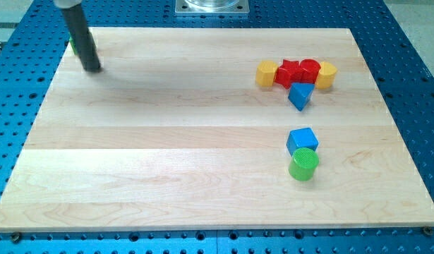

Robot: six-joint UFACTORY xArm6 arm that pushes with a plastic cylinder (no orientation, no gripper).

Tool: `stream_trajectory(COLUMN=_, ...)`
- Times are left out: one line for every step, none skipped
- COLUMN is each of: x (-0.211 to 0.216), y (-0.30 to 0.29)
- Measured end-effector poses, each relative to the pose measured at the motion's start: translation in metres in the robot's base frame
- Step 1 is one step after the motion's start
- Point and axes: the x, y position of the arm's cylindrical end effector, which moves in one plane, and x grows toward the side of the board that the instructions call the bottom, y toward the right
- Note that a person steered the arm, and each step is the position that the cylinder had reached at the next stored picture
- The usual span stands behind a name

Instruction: Slide the green star slightly to the right side

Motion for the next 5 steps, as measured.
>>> stream_trajectory(x=0.01, y=-0.057)
stream_trajectory(x=0.009, y=-0.059)
stream_trajectory(x=-0.042, y=-0.056)
stream_trajectory(x=-0.097, y=-0.051)
stream_trajectory(x=-0.097, y=-0.051)
